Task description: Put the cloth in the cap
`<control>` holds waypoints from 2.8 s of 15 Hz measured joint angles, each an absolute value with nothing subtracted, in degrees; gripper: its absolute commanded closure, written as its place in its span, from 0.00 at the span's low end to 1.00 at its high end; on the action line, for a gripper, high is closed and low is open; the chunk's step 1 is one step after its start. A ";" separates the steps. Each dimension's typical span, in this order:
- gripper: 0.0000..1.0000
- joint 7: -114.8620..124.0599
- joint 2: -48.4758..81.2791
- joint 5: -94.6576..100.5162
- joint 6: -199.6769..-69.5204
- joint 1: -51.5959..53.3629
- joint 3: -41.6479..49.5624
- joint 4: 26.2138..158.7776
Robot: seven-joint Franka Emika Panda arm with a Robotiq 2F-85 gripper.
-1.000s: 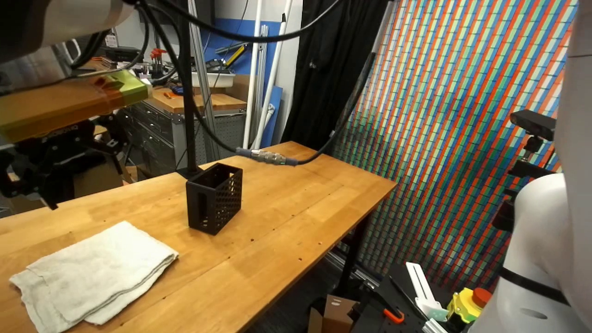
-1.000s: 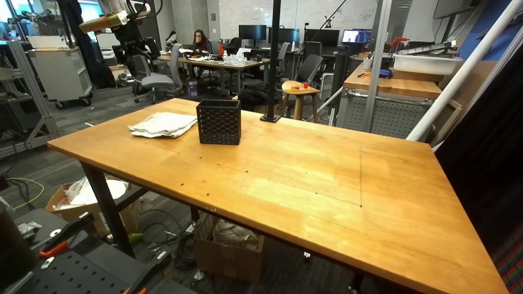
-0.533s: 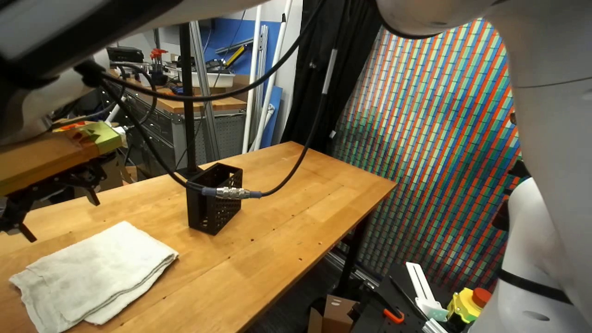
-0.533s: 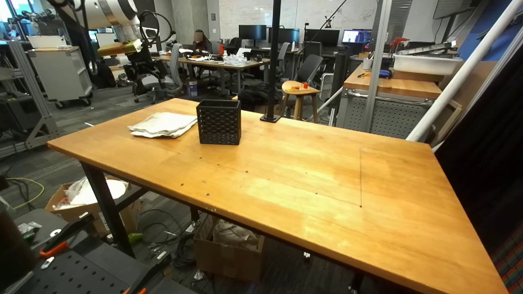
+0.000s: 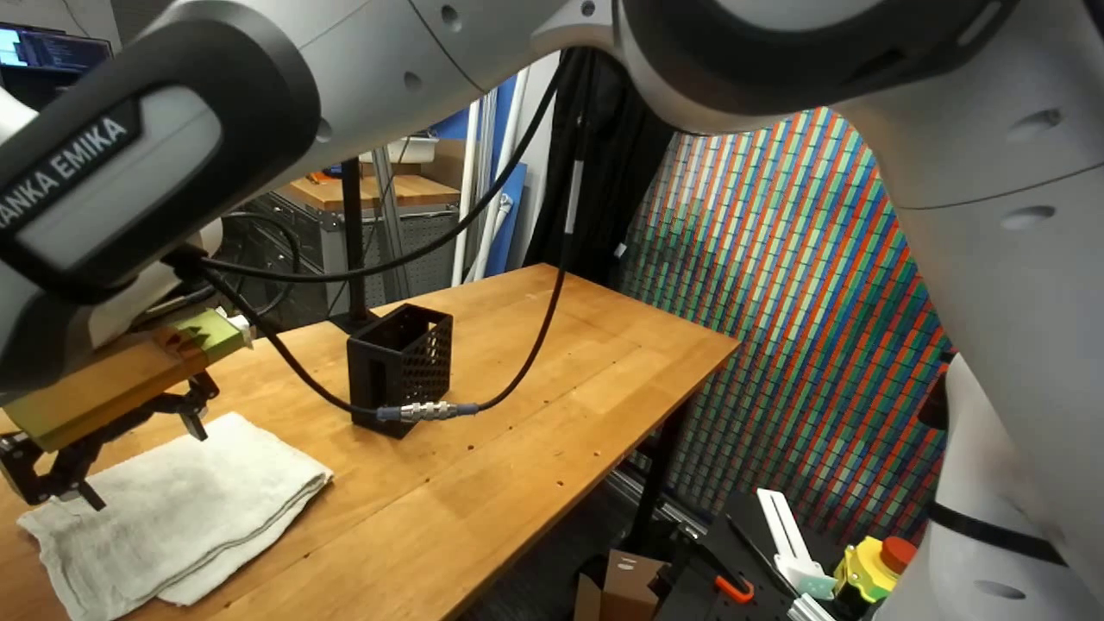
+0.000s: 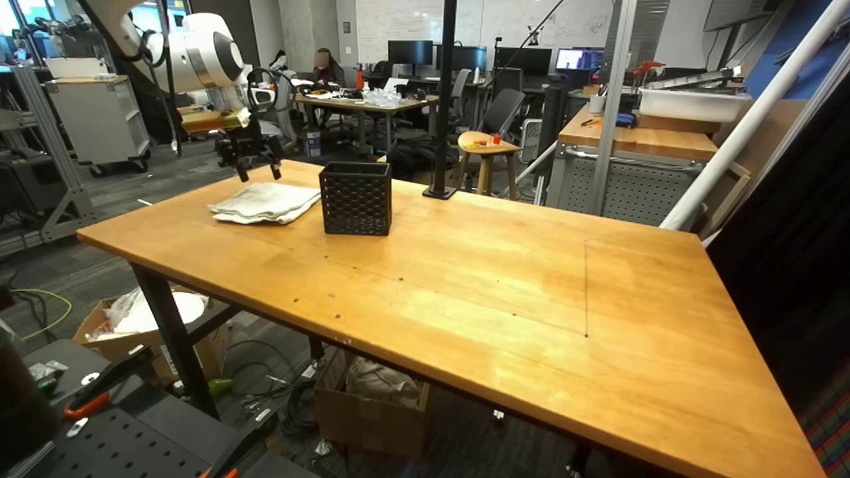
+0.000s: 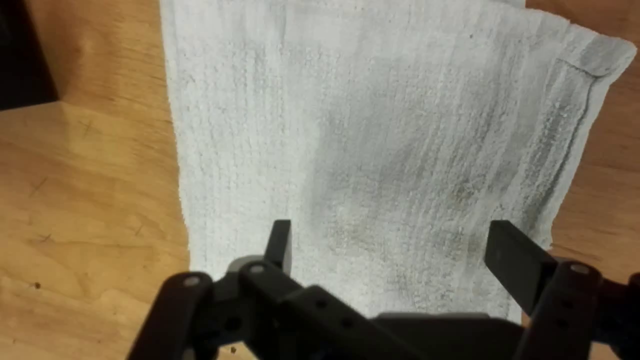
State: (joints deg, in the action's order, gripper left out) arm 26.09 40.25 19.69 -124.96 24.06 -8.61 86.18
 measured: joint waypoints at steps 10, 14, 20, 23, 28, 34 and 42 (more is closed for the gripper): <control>0.41 25.31 45.73 14.51 -130.55 24.05 -7.43 85.01; 0.71 25.30 45.60 13.00 -131.00 24.13 -7.43 83.88; 1.00 25.30 44.35 11.73 -131.00 24.75 -7.44 82.97; 0.96 25.30 43.07 11.59 -130.91 25.02 -7.44 83.00; 0.96 25.30 39.49 11.59 -127.98 25.40 -7.44 83.07; 0.96 23.95 31.80 11.62 -118.60 24.97 -7.37 84.52; 0.96 14.69 23.21 11.94 -107.59 20.07 -7.32 85.92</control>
